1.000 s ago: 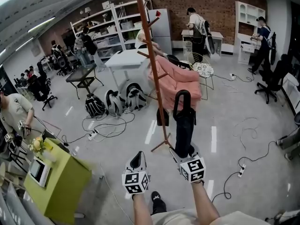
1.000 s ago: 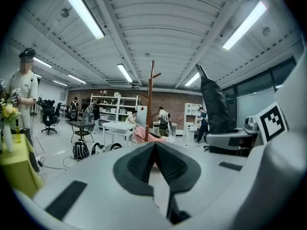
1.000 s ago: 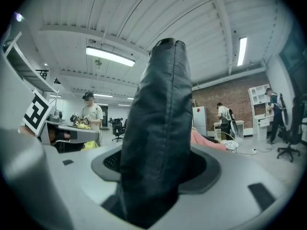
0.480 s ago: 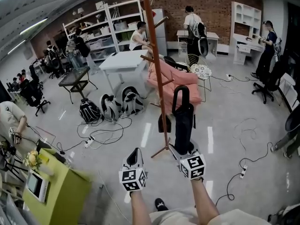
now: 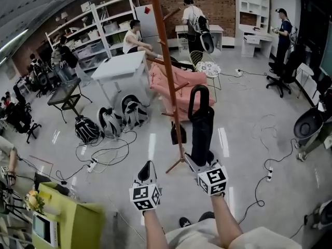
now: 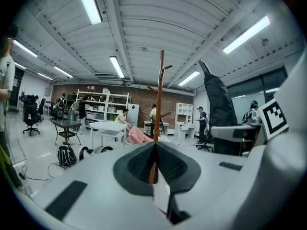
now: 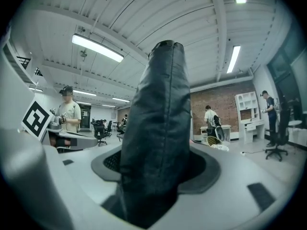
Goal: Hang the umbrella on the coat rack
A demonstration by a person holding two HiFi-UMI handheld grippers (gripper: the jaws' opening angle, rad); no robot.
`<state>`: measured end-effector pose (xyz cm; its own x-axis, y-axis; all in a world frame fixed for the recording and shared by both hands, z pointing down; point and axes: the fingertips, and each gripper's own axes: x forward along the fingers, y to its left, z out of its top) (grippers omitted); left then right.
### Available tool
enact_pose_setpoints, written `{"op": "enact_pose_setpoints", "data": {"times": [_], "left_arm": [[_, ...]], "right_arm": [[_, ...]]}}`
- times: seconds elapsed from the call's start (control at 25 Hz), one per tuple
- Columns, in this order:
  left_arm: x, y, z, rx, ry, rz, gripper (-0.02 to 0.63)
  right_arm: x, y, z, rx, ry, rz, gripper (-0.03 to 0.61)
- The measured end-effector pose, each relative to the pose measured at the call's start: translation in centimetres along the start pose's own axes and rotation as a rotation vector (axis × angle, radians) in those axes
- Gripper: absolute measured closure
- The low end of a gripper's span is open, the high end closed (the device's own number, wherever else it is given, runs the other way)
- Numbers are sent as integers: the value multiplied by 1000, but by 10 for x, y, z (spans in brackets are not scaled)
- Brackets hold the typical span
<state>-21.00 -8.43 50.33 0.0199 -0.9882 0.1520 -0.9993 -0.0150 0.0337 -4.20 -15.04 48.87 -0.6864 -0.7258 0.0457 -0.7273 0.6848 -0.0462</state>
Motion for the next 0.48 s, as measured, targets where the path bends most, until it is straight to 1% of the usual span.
{"op": "enact_pose_setpoints", "data": {"times": [0.12, 0.24, 0.48], "left_arm": [[5, 7, -8, 6, 25, -26, 606], [12, 12, -4, 2, 22, -45, 606], [29, 5, -4, 6, 49, -83, 606]], "right_arm": [[1, 2, 0, 2, -2, -34, 281], [3, 2, 0, -19, 8, -60, 281], [10, -8, 2, -20, 26, -89, 281]]}}
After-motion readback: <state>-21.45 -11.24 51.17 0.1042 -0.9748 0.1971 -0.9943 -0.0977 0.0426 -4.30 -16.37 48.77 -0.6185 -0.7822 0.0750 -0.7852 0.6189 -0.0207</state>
